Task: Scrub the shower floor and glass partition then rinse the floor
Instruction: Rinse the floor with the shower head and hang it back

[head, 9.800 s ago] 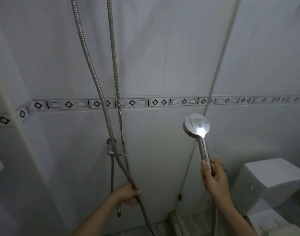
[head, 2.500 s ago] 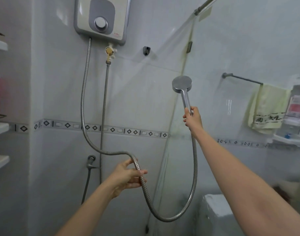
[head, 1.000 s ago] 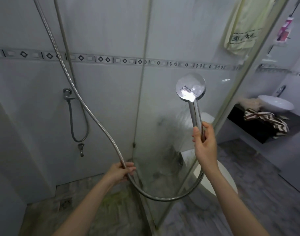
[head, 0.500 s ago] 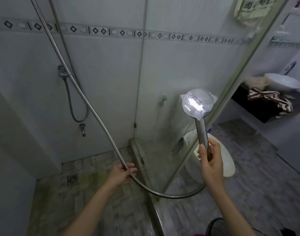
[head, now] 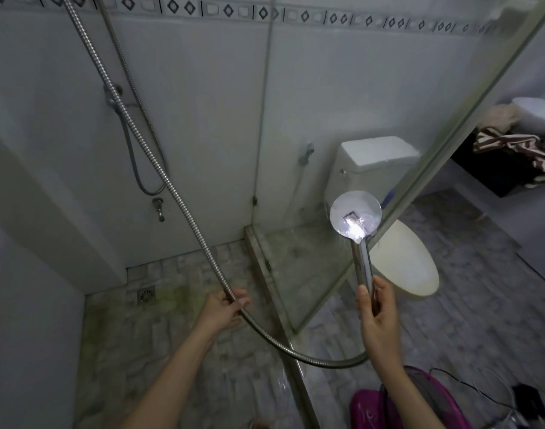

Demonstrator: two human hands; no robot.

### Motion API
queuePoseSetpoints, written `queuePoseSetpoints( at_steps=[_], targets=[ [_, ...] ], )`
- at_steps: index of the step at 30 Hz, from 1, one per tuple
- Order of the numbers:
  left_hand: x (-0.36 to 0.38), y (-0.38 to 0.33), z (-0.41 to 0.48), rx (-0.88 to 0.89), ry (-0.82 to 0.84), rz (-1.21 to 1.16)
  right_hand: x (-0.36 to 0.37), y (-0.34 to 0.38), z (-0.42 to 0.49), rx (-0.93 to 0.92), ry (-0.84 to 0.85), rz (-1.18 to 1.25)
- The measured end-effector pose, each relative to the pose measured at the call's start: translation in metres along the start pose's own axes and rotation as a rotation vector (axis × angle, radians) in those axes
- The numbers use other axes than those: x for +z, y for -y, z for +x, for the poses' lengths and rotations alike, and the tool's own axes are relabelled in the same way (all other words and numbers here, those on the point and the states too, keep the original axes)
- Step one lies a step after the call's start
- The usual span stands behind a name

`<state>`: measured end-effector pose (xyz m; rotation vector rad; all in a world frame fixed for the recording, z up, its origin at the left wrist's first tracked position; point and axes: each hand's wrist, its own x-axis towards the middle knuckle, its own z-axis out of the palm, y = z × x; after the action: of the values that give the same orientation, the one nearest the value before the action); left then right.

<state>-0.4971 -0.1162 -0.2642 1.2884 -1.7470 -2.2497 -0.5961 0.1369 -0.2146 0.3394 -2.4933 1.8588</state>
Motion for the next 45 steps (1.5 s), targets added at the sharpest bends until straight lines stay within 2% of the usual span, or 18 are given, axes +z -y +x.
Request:
queuePoseSetpoints(
  at_steps=[6,12,14,17,20,23,25,30,34,39,45],
  targets=[
    [-0.013,0.039,0.023,-0.085,-0.060,-0.036,0.044,-0.025,-0.009,0.099,-0.065,0.061],
    [-0.036,0.086,0.062,-0.148,-0.124,-0.058,0.131,-0.073,-0.015,0.236,-0.194,0.116],
    [-0.049,0.104,0.083,-0.179,-0.150,-0.055,0.164,-0.096,-0.019,0.274,-0.173,0.147],
    [-0.068,0.120,0.117,-0.144,-0.218,-0.061,0.191,-0.132,-0.013,0.325,-0.024,0.205],
    [-0.081,0.131,0.153,-0.099,-0.284,-0.040,0.203,-0.179,0.000,0.370,0.114,0.149],
    [-0.089,0.147,0.184,-0.052,-0.300,-0.034,0.207,-0.230,0.003,0.462,0.163,0.134],
    [-0.093,0.161,0.203,-0.017,-0.314,-0.035,0.209,-0.260,-0.003,0.582,0.151,0.203],
    [-0.102,0.178,0.239,0.051,-0.363,-0.044,0.218,-0.305,-0.037,0.924,0.001,0.417],
    [-0.096,0.181,0.266,0.091,-0.348,-0.035,0.232,-0.321,-0.058,1.086,-0.099,0.630],
    [-0.100,0.185,0.285,0.115,-0.355,0.033,0.250,-0.326,-0.055,1.113,-0.080,0.701],
    [-0.108,0.186,0.289,0.129,-0.380,0.071,0.266,-0.335,-0.030,1.114,0.027,0.718]
  ],
)
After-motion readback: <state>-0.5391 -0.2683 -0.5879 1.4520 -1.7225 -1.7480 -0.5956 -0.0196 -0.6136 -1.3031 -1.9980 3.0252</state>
